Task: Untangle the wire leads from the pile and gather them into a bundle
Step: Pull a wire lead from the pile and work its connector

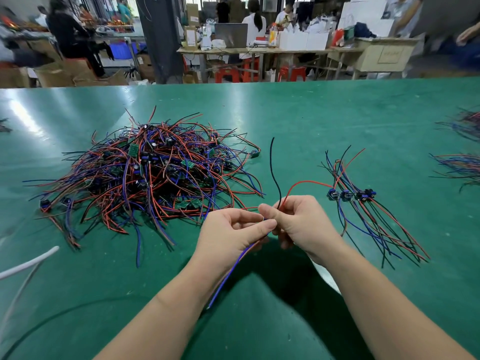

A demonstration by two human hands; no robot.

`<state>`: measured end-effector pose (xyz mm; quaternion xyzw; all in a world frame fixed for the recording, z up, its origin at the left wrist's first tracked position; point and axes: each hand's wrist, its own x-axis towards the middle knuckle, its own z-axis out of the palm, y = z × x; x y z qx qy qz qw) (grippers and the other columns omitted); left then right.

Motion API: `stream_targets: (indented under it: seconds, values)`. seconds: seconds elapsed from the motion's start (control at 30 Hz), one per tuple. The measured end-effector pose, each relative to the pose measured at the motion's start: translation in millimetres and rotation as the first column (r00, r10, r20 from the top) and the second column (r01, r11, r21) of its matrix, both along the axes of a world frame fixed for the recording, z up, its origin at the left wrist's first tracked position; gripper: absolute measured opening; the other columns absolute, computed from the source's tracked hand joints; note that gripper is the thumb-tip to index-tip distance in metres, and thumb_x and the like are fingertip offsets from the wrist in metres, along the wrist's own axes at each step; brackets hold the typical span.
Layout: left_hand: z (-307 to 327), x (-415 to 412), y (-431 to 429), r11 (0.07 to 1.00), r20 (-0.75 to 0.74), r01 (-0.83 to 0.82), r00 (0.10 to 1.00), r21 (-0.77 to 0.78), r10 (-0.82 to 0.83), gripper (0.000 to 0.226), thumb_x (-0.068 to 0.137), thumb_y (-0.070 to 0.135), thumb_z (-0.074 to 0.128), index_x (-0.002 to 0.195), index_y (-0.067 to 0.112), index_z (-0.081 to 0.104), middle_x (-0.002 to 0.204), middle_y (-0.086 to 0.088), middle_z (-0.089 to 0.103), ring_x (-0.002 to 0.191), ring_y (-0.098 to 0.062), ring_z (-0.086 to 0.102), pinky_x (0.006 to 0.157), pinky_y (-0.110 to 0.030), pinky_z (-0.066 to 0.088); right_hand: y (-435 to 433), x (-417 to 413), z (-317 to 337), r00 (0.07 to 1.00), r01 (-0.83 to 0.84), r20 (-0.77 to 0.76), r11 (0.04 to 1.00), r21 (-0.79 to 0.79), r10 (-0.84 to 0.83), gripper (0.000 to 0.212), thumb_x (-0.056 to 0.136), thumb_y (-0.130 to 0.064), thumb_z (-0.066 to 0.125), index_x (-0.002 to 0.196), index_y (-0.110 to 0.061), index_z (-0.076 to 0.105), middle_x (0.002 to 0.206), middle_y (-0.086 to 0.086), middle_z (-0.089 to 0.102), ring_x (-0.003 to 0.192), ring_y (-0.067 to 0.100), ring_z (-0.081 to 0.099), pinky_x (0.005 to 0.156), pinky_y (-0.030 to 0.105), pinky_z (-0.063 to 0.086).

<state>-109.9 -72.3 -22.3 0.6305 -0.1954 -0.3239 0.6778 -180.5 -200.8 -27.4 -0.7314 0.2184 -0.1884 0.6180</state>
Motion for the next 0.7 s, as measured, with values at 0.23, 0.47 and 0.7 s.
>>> stream_targets:
  seconds: [0.23,0.47,0.7]
  values:
    - [-1.9,3.4,-1.5,0.997,-0.091,-0.023,0.996,-0.075,0.017,0.017,0.077,-0.004,0.071,0.093,0.0,0.067,0.064,-0.009,0.069,0.052,-0.013,0.067,0.053,-0.02,0.055,-5.6,-1.4,2.2,0.998,-0.032,0.058,0.985,0.167,0.023,0.022,0.083,-0.017,0.069,0.062,-0.011,0.066,0.054,0.004,0.059,0.037,0.011,0.046,0.039,0.018,0.036]
    - [-10.2,-5.5,-5.0,0.999,-0.073,0.043,0.996,-0.01,-0.044,0.01,0.077,0.006,0.074,0.085,0.0,0.071,0.059,-0.005,0.067,0.051,-0.012,0.064,0.051,-0.02,0.052,-5.3,-3.3,3.7,0.999,-0.033,0.036,0.979,0.201,0.027,0.011,0.074,-0.004,0.074,0.068,-0.011,0.068,0.056,-0.001,0.063,0.046,0.006,0.051,0.044,0.015,0.039]
    - [5.3,-4.7,5.9,0.954,-0.044,0.301,0.953,0.012,-0.3,0.018,0.055,0.028,0.081,0.067,0.016,0.076,0.064,-0.006,0.069,0.054,-0.015,0.065,0.06,-0.027,0.053,-32.7,-13.1,22.7,0.956,0.203,0.106,0.881,0.428,-0.272,0.012,0.08,-0.002,0.067,0.072,-0.007,0.06,0.05,-0.001,0.062,0.041,0.004,0.056,0.039,0.011,0.042]
